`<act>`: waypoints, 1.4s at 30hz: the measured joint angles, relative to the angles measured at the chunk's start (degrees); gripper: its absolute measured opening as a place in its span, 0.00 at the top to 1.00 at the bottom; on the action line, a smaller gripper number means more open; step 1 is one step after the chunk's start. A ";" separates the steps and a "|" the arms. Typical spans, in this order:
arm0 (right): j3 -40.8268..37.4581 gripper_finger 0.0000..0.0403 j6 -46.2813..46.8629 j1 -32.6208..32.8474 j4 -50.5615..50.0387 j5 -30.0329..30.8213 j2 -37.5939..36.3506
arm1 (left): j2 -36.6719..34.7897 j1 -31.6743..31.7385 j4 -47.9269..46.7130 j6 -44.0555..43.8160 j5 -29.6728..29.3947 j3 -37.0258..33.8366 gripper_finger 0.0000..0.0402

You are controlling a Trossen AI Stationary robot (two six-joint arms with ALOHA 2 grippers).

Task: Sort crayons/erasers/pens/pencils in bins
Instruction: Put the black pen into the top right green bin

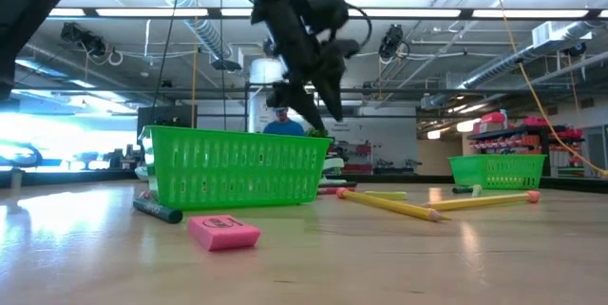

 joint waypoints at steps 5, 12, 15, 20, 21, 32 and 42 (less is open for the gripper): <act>0.00 0.70 -0.40 0.10 -1.49 -0.01 -3.40 | 3.85 -0.04 -0.28 0.10 -2.10 -0.02 0.46; 0.02 0.70 -0.15 -0.11 -3.78 1.38 -7.07 | 7.23 -0.03 -0.04 1.20 -3.84 -0.02 0.49; 0.02 0.70 0.07 -0.36 -3.98 2.01 -7.71 | 8.47 -0.30 0.12 2.00 -3.92 0.00 0.51; 0.02 0.70 0.13 -0.34 -4.03 2.69 -7.79 | 9.60 -0.31 0.24 2.12 -3.92 0.00 0.51; 0.02 0.70 0.12 -0.34 -4.09 2.70 -7.77 | 9.98 -0.33 0.97 2.14 -3.98 0.06 0.51; 0.02 0.70 -2.65 -0.34 -5.02 4.46 -7.75 | 11.13 -0.27 1.48 4.20 -5.69 0.05 0.52; 0.02 0.70 -3.50 -0.34 -5.64 5.27 -7.75 | 12.08 0.11 0.18 4.89 -6.14 0.24 0.56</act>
